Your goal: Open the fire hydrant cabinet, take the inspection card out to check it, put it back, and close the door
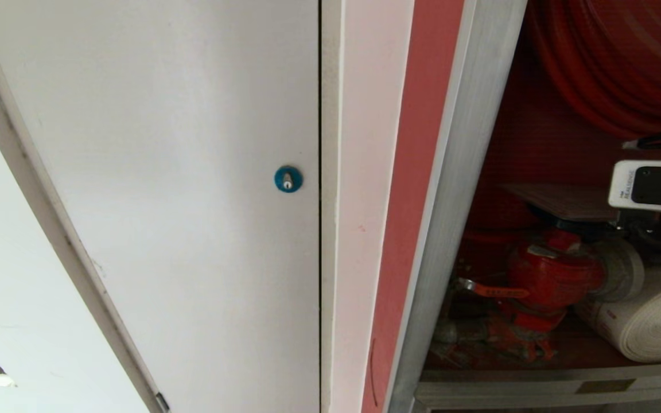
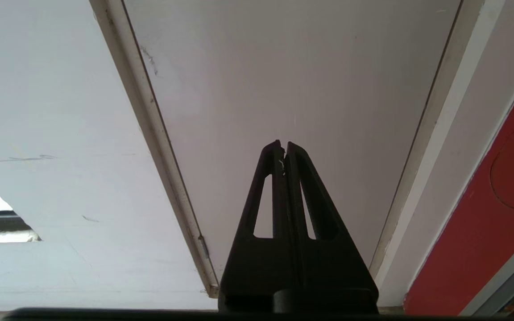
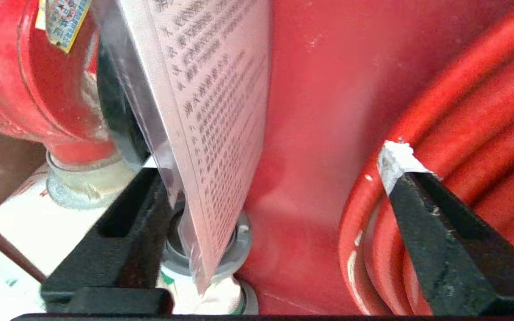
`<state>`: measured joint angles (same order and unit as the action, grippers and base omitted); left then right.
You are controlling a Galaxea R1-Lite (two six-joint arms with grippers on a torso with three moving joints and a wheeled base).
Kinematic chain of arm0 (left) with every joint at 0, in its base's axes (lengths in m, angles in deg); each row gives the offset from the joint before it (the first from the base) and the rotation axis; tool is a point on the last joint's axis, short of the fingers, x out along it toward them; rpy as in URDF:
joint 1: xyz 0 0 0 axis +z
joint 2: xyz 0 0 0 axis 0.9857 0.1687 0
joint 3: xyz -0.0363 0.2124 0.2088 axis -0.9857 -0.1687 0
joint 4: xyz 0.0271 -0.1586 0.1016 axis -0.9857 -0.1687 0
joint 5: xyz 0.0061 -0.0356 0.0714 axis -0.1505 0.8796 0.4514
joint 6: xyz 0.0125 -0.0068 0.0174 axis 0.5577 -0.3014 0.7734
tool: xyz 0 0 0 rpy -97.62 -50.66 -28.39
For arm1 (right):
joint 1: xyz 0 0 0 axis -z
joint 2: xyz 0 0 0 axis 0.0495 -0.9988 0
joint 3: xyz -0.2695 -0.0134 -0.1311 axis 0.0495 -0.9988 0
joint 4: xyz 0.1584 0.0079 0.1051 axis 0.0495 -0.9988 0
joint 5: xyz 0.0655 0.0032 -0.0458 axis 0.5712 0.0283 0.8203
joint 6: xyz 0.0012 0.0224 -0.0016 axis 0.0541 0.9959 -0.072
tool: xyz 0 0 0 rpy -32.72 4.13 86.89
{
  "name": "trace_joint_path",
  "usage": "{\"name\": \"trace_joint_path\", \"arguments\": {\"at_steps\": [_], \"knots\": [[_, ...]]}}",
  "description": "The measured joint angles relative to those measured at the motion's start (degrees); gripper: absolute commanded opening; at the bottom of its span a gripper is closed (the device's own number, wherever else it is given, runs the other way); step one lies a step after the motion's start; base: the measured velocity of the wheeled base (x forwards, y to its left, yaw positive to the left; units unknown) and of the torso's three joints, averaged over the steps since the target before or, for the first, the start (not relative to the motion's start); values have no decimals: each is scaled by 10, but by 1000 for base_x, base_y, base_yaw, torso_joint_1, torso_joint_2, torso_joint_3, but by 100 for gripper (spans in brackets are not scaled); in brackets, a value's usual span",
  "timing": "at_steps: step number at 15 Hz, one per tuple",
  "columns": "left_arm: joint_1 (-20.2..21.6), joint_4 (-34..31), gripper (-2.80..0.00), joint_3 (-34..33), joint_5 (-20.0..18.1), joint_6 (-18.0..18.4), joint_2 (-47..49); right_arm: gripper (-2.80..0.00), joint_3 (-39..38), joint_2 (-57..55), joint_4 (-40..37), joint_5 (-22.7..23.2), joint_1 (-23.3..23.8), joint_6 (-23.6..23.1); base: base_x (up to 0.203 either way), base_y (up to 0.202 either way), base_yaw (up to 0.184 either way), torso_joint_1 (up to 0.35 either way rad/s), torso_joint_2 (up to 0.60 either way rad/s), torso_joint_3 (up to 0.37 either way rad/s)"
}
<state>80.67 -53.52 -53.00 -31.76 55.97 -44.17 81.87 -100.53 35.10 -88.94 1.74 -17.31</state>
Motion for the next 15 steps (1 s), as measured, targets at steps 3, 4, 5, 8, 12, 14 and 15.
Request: {"name": "trace_joint_path", "arguments": {"at_steps": [3,4,5,8,12,14,15], "knots": [[0,0,-280,0,0,0,0,0,3,12,0,3,-1,0,0,0,0,0,0,0],[0,0,-280,0,0,0,0,0,4,16,0,3,-1,0,0,0,0,0,0,0],[0,0,-280,0,0,0,0,0,5,20,0,4,-2,0,0,0,0,0,0,0],[0,0,-280,0,0,0,0,0,5,33,-3,6,-2,1,0,0,0,0,0,0],[0,0,-280,0,0,0,0,0,4,58,-50,9,-2,1,0,0,0,0,0,0],[0,0,-280,0,0,0,0,0,1,74,-61,11,-2,1,0,0,0,0,0,0],[0,0,-280,0,0,0,0,0,-1,83,-66,12,-3,1,0,0,0,0,0,0]]}}
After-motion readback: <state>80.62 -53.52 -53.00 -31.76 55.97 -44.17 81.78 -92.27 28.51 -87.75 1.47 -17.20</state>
